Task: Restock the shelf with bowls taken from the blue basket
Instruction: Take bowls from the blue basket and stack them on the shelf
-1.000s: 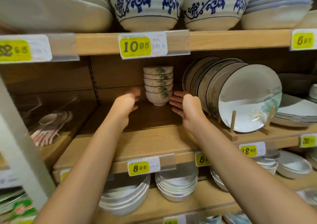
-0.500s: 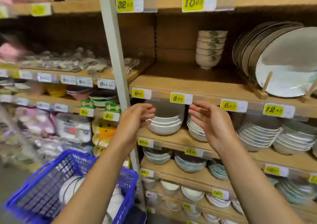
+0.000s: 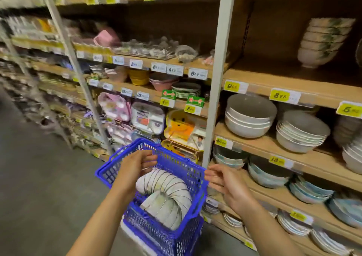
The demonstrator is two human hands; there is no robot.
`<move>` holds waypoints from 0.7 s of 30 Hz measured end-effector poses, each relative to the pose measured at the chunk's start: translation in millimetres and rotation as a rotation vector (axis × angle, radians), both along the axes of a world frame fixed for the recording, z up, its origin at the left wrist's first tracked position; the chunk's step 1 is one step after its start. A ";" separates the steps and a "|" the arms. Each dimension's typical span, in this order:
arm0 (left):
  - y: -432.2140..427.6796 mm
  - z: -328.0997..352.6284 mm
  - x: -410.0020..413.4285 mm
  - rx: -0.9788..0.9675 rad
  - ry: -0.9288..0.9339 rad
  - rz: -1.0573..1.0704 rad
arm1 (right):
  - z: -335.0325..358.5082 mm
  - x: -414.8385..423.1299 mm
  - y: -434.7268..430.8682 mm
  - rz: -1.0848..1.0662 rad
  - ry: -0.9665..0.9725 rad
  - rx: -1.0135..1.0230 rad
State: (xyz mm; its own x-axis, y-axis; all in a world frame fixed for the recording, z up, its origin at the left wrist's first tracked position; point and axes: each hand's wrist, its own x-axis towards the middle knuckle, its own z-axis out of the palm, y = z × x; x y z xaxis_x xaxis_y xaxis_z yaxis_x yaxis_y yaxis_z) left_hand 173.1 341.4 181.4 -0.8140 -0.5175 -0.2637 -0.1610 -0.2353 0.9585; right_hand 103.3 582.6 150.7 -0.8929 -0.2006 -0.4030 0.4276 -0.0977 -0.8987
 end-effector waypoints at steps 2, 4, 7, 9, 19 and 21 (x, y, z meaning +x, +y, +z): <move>-32.0 -10.0 13.9 -0.006 -0.044 0.004 | -10.0 3.0 -30.4 0.021 -0.023 0.036; -67.5 -19.5 26.7 -0.006 -0.094 0.003 | -20.4 7.5 -65.7 0.037 -0.046 0.073; -111.6 -34.5 38.6 -0.027 -0.177 -0.040 | -36.1 15.6 -114.3 0.057 -0.091 0.139; -137.6 -43.9 40.1 -0.029 -0.219 -0.081 | -47.5 19.6 -142.5 0.053 -0.126 0.186; -179.5 -93.5 -28.8 -0.093 -0.349 -0.330 | -98.2 -2.1 -187.4 0.038 -0.251 0.329; -177.2 -106.6 -51.6 -0.132 -0.386 -0.415 | -115.0 -17.6 -193.5 0.035 -0.279 0.384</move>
State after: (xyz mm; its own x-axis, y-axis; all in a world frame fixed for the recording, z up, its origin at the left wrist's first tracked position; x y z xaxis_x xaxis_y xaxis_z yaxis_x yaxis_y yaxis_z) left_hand 121.4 164.2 74.7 -0.8132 -0.2248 -0.5368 -0.5581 0.0399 0.8288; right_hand 85.8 389.1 35.7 -0.7352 -0.0181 -0.6776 0.6550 0.2380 -0.7172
